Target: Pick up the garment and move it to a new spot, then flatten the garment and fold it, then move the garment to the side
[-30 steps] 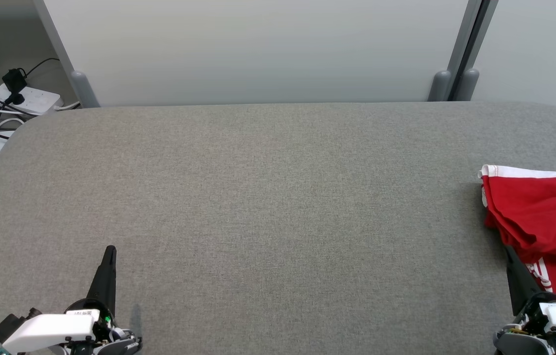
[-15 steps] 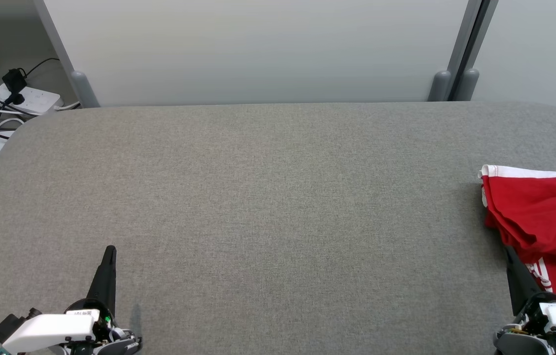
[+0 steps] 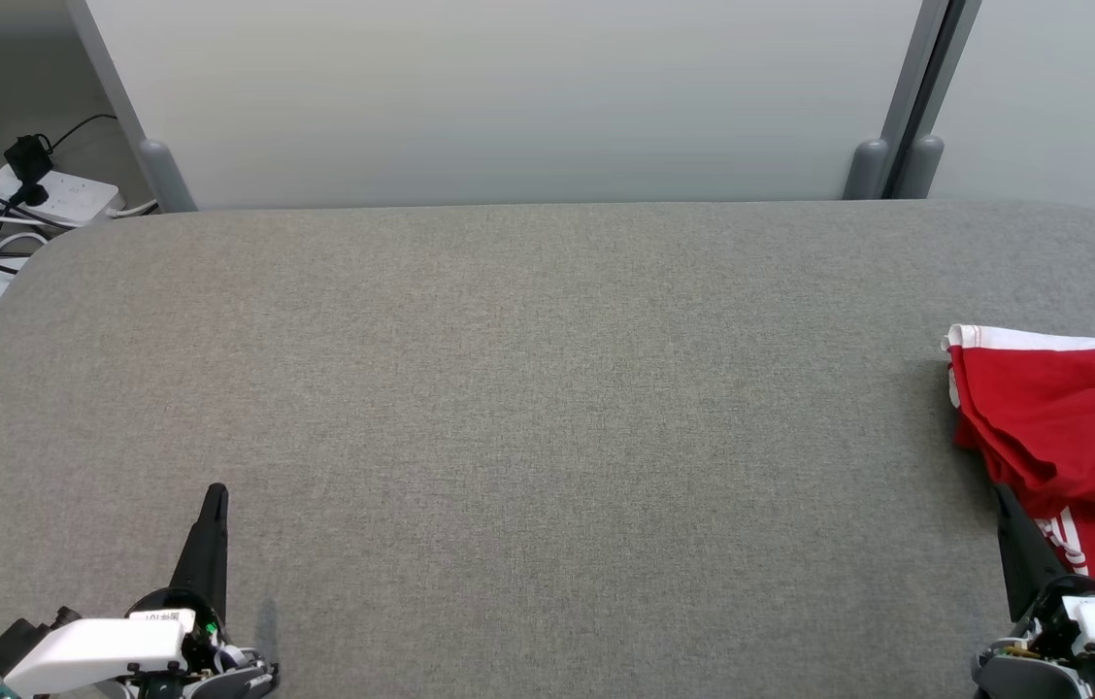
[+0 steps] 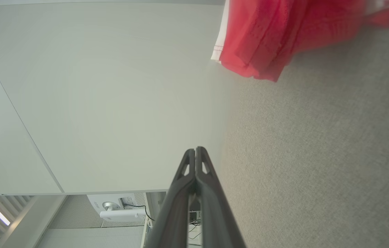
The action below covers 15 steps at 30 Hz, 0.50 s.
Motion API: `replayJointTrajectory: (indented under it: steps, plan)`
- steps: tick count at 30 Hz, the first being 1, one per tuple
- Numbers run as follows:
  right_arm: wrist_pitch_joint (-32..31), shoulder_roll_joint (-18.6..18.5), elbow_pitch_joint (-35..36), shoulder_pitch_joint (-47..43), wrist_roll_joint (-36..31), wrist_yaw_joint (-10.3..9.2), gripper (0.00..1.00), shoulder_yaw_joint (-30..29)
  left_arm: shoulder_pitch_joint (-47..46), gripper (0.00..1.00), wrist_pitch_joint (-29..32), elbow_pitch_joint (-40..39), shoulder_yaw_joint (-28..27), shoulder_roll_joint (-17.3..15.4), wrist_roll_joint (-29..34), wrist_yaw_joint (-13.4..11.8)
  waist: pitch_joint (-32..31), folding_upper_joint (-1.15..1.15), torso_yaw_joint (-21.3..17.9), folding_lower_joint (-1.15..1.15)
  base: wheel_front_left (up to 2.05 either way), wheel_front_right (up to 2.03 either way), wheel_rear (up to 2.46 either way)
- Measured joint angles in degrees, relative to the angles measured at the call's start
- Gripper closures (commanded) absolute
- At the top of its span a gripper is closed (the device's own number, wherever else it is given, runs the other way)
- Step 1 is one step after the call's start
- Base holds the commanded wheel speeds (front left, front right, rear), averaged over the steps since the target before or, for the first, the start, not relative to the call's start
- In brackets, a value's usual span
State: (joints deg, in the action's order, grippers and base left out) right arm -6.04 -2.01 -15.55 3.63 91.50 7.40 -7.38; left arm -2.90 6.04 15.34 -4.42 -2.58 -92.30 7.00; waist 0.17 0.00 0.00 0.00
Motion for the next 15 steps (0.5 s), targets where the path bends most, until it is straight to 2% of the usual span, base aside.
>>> replayJointTrajectory:
  steps: [15]
  plan:
    - [0.0,0.0,0.0,0.0,0.0,0.0,1.0,0.0,0.0,1.0,0.0,0.0,-0.05,0.02,0.0,0.0,0.0,0.0,0.0,0.0,0.0,0.0,0.0]
